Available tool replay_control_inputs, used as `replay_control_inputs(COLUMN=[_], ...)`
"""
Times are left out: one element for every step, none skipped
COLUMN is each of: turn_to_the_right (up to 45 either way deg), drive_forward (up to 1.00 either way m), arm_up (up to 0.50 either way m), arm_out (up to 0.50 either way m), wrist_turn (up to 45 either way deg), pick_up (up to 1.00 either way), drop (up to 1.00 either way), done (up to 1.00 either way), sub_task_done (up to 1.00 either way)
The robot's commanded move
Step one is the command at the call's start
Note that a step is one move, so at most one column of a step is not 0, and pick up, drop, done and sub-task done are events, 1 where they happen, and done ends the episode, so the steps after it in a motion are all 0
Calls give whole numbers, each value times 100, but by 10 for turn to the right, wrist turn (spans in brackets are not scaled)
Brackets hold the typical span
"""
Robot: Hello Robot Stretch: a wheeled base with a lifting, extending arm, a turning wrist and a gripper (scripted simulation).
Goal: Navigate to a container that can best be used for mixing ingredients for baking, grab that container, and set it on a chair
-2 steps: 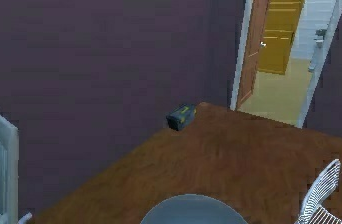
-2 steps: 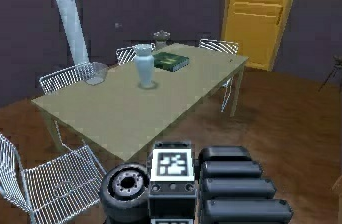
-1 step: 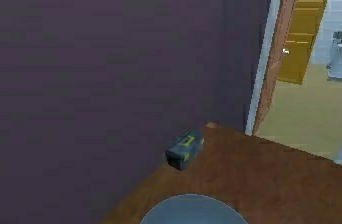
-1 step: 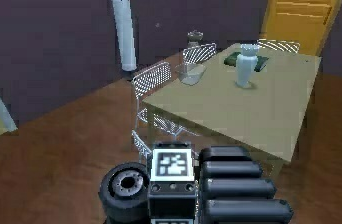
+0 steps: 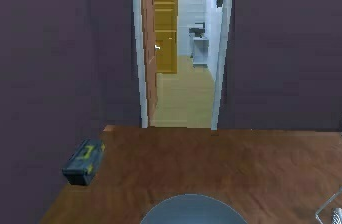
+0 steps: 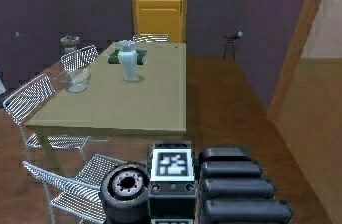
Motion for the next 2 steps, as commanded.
replay_control_inputs(turn_to_the_right=[0,450], drive_forward=[90,0], arm_up=[0,0], arm_out=[0,0], wrist_turn=[0,0], pick_up=[0,0], drop=[0,0], done=[0,0], sub_task_done=[0,0])
